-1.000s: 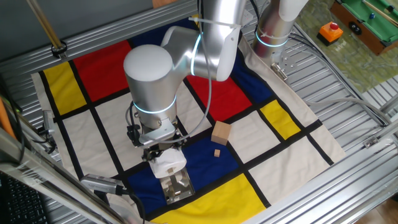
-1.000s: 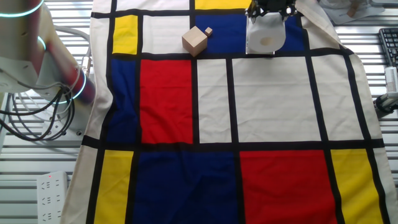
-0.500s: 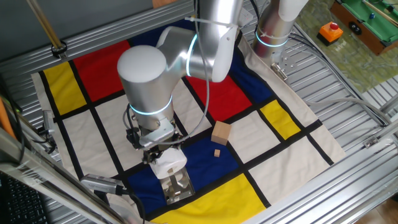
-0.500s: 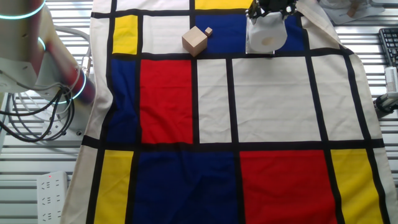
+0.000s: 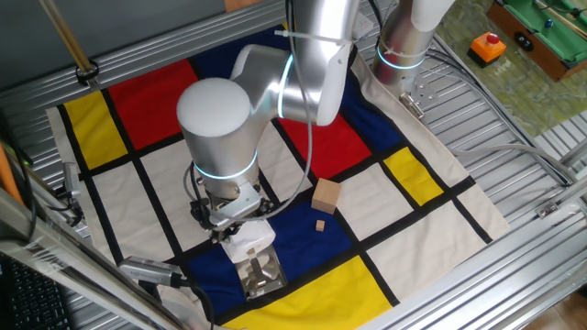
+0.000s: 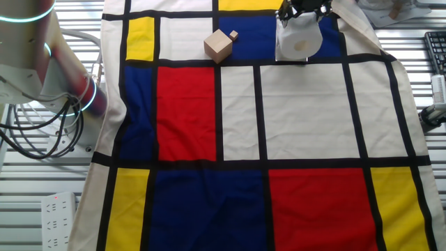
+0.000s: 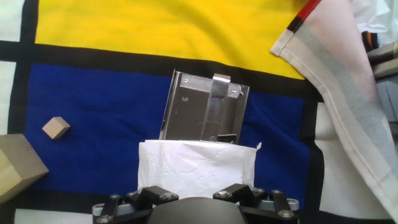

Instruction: Put the toilet paper on its holder

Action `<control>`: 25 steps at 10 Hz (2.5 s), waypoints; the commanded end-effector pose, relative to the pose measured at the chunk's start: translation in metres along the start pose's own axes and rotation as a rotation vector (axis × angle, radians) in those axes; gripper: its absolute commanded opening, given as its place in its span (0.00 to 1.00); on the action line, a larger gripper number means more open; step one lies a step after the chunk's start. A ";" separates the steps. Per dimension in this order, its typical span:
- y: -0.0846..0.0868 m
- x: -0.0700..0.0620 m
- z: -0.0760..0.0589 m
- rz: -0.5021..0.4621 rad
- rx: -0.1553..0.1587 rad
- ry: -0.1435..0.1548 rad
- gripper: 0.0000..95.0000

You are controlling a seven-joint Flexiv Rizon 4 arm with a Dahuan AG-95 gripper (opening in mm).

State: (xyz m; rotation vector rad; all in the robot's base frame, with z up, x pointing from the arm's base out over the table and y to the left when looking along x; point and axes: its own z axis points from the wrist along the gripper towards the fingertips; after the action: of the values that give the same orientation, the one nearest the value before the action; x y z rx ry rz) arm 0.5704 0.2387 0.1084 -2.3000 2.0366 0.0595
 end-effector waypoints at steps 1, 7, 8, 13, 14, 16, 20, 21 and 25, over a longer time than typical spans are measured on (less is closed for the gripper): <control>0.001 0.000 -0.001 -0.003 -0.002 0.000 0.00; 0.002 -0.017 0.008 0.058 0.013 0.030 0.00; 0.002 -0.017 0.008 0.060 0.015 0.031 0.00; 0.002 -0.019 0.010 0.080 0.026 0.016 0.00; 0.002 -0.020 0.011 0.084 0.028 0.008 0.00; 0.002 -0.022 0.012 0.094 0.032 0.001 0.00; 0.003 -0.029 0.014 0.107 0.042 -0.014 0.00; 0.003 -0.030 0.014 0.110 0.044 -0.018 0.00; 0.003 -0.034 0.015 0.116 0.048 -0.019 0.00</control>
State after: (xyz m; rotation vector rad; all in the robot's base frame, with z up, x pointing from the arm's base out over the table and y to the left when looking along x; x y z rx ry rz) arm 0.5628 0.2732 0.0959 -2.1445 2.1348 0.0365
